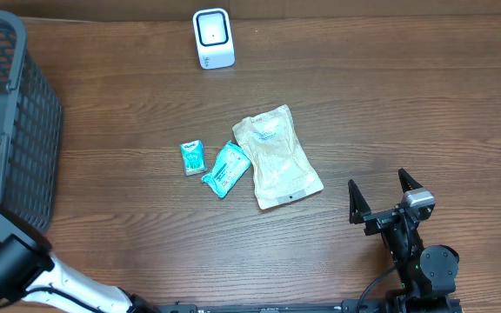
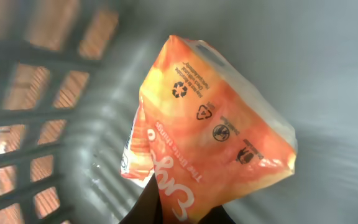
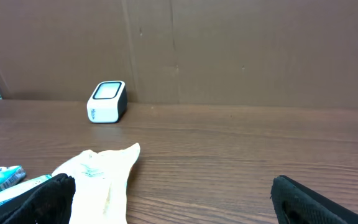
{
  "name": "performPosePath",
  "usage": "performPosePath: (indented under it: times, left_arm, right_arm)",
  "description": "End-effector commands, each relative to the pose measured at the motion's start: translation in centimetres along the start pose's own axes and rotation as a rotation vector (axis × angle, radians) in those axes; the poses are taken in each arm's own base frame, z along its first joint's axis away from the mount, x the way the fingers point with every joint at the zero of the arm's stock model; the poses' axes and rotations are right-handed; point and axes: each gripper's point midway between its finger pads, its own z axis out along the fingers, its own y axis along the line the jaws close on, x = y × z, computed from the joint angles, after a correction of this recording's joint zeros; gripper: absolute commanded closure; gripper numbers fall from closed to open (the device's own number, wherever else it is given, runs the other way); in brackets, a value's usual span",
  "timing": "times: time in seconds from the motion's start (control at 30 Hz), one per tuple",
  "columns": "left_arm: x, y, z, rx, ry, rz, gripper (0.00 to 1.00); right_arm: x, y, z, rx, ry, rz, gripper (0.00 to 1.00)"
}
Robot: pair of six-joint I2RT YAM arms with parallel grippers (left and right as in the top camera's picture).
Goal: Scan the item barcode
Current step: 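Grasp the orange tissue pack in the basket with the left gripper, then place the orange pack on the table left of the Kleenex pack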
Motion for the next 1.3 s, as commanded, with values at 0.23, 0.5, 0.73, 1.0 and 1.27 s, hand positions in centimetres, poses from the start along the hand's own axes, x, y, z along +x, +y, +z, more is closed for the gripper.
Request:
performPosePath:
  times: [0.23,0.5,0.73,1.0,1.27]
  left_arm:
    - [-7.6,3.6,-21.4,-0.003,-0.577,-0.171,0.96]
    - [-4.7,-2.5,-34.2,0.279,-0.783,-0.189,0.96]
    - [3.0,-14.7,-37.9,0.732,-0.553,-0.04,0.96]
    - [9.7,-23.4,-35.8,0.765,-0.302,0.247,0.96]
    - [13.7,-27.3,-29.1,0.624,0.055,0.194,0.95]
  right_arm:
    - [0.2,0.1,0.0,-0.005,-0.003,0.002,0.0]
    - [0.2,0.1,0.0,-0.005,-0.003,0.003,0.0]
    - [0.2,0.1,0.0,-0.005,-0.003,0.002,0.01]
    - [0.2,0.1,0.0,-0.005,-0.003,0.002,0.0]
    - [0.2,0.1,0.0,-0.005,-0.003,0.002,0.0]
